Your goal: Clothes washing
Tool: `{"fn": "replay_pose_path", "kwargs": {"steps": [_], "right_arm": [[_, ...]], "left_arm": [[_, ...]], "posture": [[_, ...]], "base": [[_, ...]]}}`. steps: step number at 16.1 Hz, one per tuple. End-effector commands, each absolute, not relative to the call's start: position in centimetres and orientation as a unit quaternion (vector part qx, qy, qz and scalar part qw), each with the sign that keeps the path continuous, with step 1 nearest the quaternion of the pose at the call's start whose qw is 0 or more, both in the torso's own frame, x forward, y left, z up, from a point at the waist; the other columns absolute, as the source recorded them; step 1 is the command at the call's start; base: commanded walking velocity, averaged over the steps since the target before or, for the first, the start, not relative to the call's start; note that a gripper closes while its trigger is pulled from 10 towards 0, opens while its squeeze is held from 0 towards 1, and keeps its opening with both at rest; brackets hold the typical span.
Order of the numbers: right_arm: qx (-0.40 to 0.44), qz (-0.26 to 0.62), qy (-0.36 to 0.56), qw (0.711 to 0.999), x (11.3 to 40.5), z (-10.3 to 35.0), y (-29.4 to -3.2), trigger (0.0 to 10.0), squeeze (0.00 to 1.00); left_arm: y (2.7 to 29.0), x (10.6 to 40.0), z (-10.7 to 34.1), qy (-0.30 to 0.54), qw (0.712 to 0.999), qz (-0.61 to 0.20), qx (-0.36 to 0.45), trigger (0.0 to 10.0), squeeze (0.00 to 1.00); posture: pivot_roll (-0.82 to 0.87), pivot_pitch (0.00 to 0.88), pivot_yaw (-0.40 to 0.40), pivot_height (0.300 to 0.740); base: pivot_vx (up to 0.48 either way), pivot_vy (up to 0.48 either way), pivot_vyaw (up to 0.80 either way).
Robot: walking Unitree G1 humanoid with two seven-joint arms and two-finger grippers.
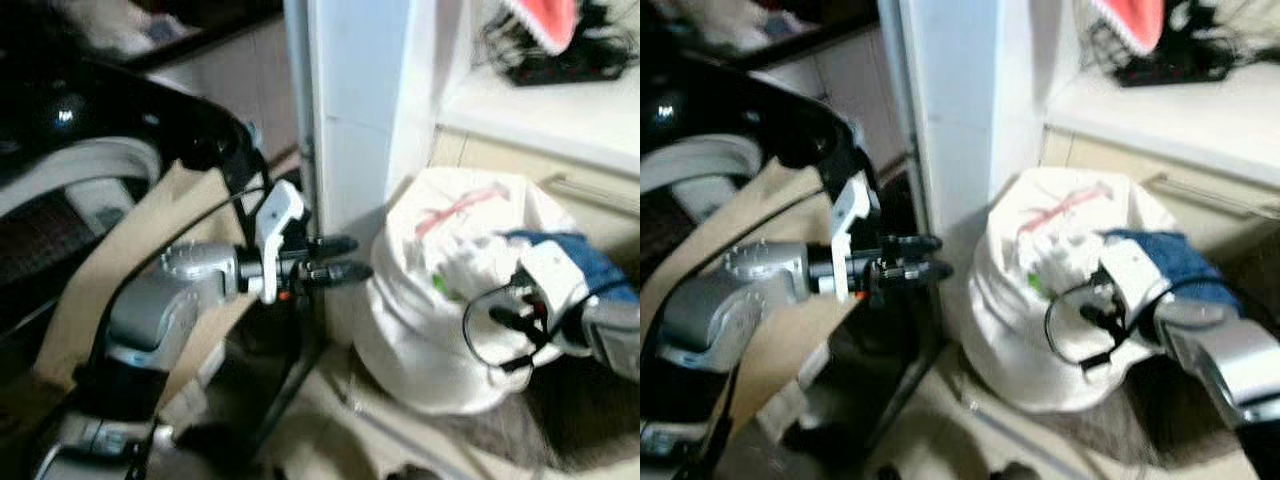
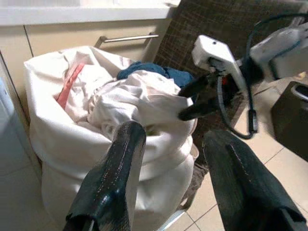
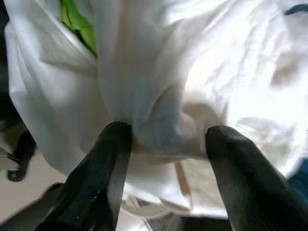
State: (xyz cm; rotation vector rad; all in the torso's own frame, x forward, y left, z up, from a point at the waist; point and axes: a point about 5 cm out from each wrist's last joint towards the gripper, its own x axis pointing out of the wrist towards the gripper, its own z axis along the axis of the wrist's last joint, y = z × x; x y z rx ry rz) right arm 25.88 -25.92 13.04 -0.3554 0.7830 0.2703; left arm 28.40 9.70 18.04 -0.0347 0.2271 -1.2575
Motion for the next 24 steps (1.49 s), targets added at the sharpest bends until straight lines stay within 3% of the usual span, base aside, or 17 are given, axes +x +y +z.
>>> {"fn": "replay_pose_path", "kwargs": {"steps": [1, 16, 20, 23, 24], "right_arm": [[-0.169, 0.125, 0.364, 0.907, 26.3, 13.3, -26.2, 0.0, 0.0], [-0.083, 0.113, 0.29, 0.947, 27.8, 13.6, -26.8, 0.0, 0.0], [0.052, 0.176, 0.156, 0.971, 28.6, 18.3, -25.2, 0.0, 0.0], [0.109, 0.269, 0.049, 0.956, 28.2, 23.0, -23.5, 0.0, 0.0], [0.125, 0.333, -0.007, 0.934, 27.7, 25.9, -22.3, 0.0, 0.0]], "left_arm": [[9.8, 28.4, 18.2, 0.11, 0.805, -0.584, -0.01, 10.0, 0.0], [10.1, 29.7, 18.8, 0.071, 0.858, -0.508, -0.027, 10.0, 0.0], [10.1, 31.0, 20.1, -0.004, 0.896, -0.444, -0.025, 10.0, 0.0], [8.5, 31.0, 21.1, -0.037, 0.89, -0.453, -0.026, 10.0, 0.0], [7.1, 30.8, 21.6, -0.047, 0.876, -0.476, -0.057, 10.0, 0.24]], "posture": [[-0.14, 0.044, 0.086, 0.74], [-0.14, 0.025, 0.08, 0.74], [-0.16, 0.02, 0.067, 0.74], [-0.16, 0.017, 0.065, 0.74], [-0.18, 0.011, 0.065, 0.74]], "base": [[0.0, 0.0, 0.0], [0.0, 0.0, 0.0], [0.0, 0.0, 0.0], [0.0, 0.0, 0.0], [0.0, 0.0, 0.0]]}}
